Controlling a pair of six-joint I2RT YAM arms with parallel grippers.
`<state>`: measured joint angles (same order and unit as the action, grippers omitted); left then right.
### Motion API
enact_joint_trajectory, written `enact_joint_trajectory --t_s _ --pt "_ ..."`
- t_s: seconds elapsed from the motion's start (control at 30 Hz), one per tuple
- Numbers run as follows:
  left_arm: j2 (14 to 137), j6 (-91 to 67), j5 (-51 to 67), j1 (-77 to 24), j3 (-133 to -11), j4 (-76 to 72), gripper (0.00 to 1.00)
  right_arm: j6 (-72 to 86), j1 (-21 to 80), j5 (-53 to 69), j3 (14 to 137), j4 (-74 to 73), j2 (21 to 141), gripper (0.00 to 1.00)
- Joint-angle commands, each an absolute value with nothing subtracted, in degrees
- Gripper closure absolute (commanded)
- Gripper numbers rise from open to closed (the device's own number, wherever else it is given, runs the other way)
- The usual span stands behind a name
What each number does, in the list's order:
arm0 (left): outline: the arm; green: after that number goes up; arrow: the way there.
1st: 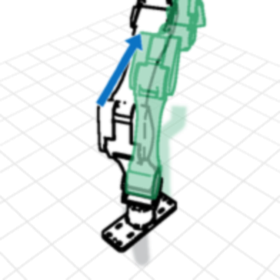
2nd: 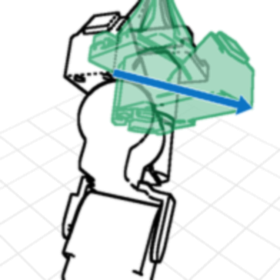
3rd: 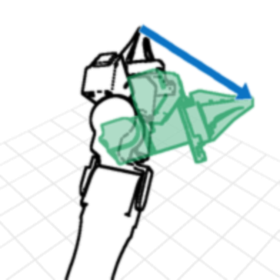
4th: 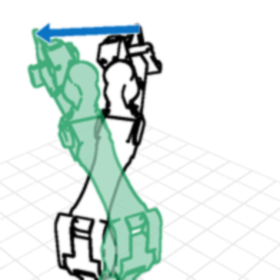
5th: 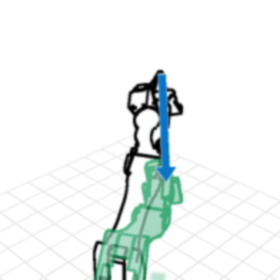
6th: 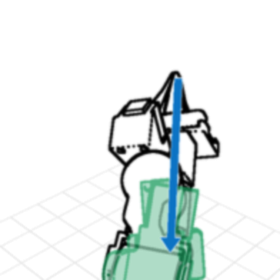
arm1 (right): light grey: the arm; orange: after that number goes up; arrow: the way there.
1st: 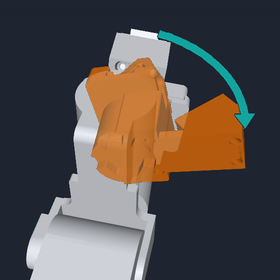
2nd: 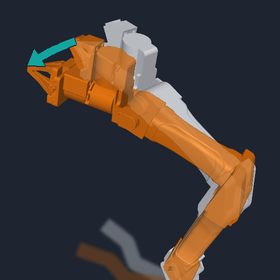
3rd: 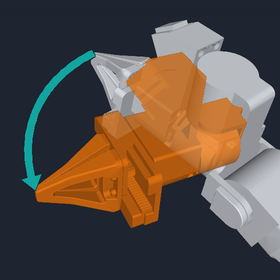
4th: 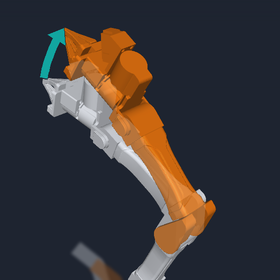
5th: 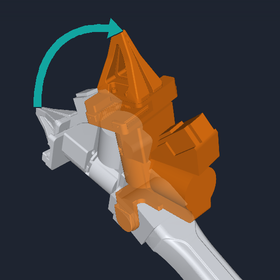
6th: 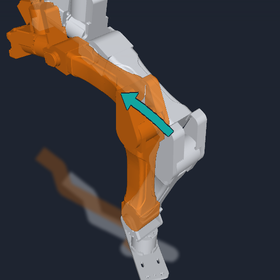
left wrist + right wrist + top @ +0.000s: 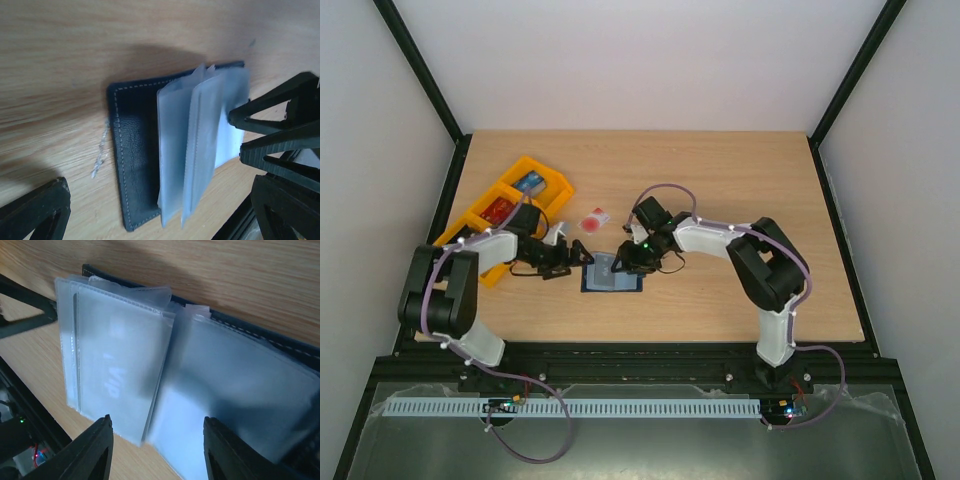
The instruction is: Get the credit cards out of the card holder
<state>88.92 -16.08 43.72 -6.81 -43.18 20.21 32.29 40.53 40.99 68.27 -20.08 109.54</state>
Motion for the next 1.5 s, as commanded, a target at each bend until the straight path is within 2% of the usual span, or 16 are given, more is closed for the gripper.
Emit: enact_joint_trajectory --t_s 0.0,0.07,0.13,0.23,0.37,0.53,0.7,0.87,1.03,1.2,1.4,1.47 --pt "94.8 -14.7 45.8 -10.3 -46.1 19.1 0.01 30.3 40.8 46.7 71.4 -17.6 113.3 0.51" --pt "98.6 -13.7 46.2 -11.6 -48.1 20.5 0.01 30.2 40.8 47.4 72.1 -17.1 115.1 0.53" --pt "101.3 -12.6 46.6 -13.1 -50.0 21.8 0.06 29.9 40.8 48.6 73.0 -16.9 116.8 0.55" --pt "103.1 -11.0 46.9 -14.8 -52.3 23.1 0.21 29.3 40.7 50.4 74.3 -16.5 119.0 0.61" --pt "102.8 -9.6 47.4 -15.4 -53.9 24.0 0.48 28.4 40.3 52.2 75.9 -16.6 120.6 0.75" --pt "102.5 -9.1 48.2 -15.4 -54.1 23.9 0.74 28.6 39.0 53.1 76.9 -16.6 121.1 0.98" --pt "101.9 -8.2 48.6 -15.4 -54.8 24.4 0.97 27.4 37.9 52.9 76.9 -17.6 120.0 0.98" --pt "100.7 -8.1 45.3 -15.5 -55.6 25.3 0.98 26.1 37.2 48.8 77.0 -20.8 118.4 0.98" --pt "93.3 -7.1 34.1 -16.5 -56.1 26.0 0.98 27.6 33.1 35.1 74.5 -27.1 114.5 0.86" --pt "86.5 -0.1 17.5 -23.0 -59.2 29.4 0.98 24.0 30.9 25.1 73.0 -33.7 108.0 0.78" --pt "84.2 4.9 5.4 -25.8 -66.5 35.6 0.98 17.2 30.9 22.0 77.3 -38.6 98.1 0.73" --pt "84.0 5.8 4.5 -25.5 -70.2 38.5 0.98 16.0 30.9 23.6 78.3 -37.8 94.0 0.71"
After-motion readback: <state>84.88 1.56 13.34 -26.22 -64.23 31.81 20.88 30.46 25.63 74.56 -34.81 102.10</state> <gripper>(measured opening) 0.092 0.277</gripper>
